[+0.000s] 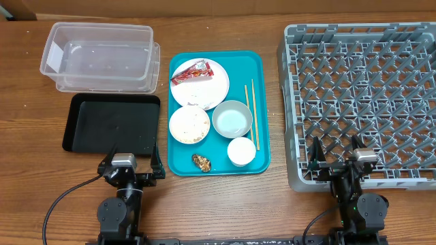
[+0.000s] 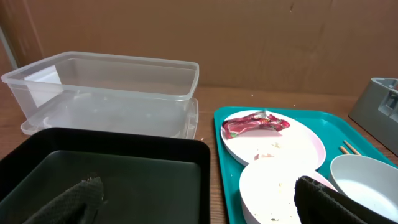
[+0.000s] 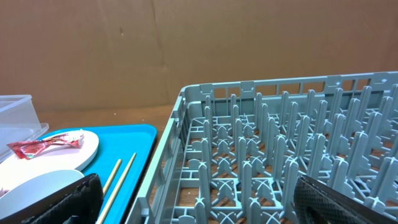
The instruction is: Sort waste into correct bins and load items into the dishwasher
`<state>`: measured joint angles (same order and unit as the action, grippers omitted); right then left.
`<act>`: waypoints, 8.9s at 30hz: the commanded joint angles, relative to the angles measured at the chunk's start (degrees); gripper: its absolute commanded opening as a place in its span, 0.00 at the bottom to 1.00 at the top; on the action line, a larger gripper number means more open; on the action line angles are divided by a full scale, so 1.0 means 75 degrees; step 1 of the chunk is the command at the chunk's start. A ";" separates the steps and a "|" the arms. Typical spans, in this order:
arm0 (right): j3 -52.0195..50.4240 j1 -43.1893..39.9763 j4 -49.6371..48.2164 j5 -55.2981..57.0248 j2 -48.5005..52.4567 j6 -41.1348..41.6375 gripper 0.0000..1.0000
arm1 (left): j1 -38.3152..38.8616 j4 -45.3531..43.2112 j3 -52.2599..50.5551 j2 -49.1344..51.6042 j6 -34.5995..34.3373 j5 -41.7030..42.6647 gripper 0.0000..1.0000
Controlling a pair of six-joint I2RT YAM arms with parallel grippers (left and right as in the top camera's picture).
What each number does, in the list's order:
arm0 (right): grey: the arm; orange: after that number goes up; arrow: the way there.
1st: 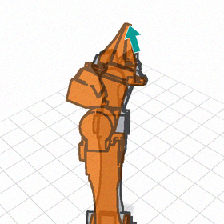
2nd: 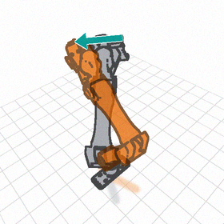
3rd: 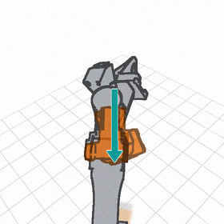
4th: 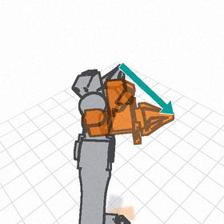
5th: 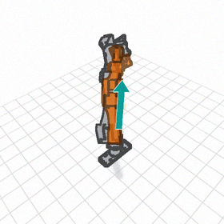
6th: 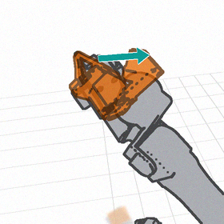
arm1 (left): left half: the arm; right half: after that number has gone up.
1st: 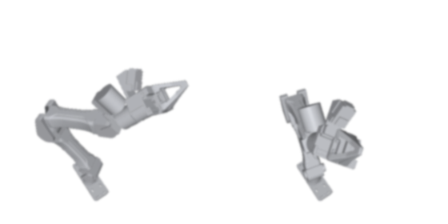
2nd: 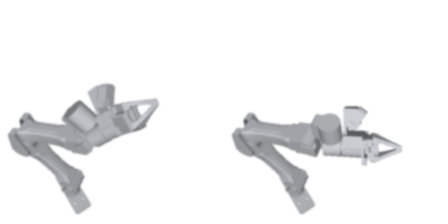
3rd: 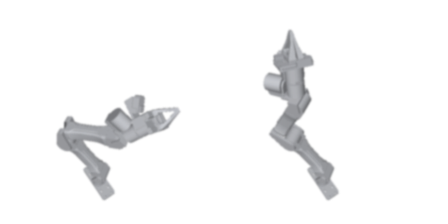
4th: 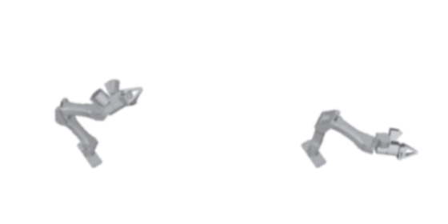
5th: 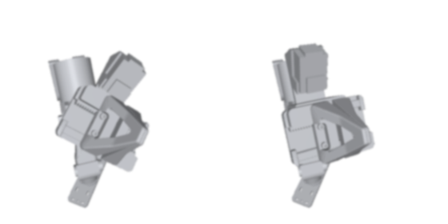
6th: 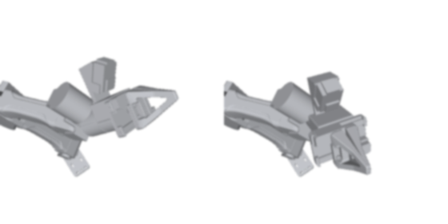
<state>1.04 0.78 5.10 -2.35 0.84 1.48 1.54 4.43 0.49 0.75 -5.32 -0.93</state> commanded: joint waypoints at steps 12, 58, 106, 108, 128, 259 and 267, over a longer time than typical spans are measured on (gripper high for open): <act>-0.0076 -0.0020 -0.0061 0.0015 -0.0090 -0.0029 1.00 | 0.0050 -0.0017 -0.0026 -0.0064 0.0201 -0.0073 1.00; 0.0134 -0.0020 -0.0032 -0.0003 -0.0090 0.0606 1.00 | 0.0050 -0.0015 0.0163 -0.0064 -0.0784 0.0099 1.00; 0.7143 -0.0020 0.6030 -0.0326 0.6470 0.0603 1.00 | 0.0050 0.7449 0.9186 0.8953 -0.0490 0.0921 1.00; 0.7143 -0.0020 0.6030 -0.0326 0.6470 0.0603 1.00 | 0.0055 0.7420 0.9792 0.9565 -0.0455 0.0898 1.00; 0.7143 -0.0020 0.6082 -0.0326 0.6470 0.0603 1.00 | 0.1708 0.4287 1.1913 1.3948 0.2684 0.0192 1.00; 0.7143 -0.0020 0.6656 -0.0329 0.6470 0.0603 1.00 | 0.1853 0.6333 1.3053 1.6614 0.0542 0.1320 0.61; 0.7143 -0.0020 0.6662 -0.0326 0.6470 0.0603 1.00 | 0.1749 0.5986 1.3286 1.6334 0.0536 0.0909 0.04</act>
<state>52.73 0.78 55.16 -4.51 49.67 5.96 15.03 49.60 97.51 124.84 -1.48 8.29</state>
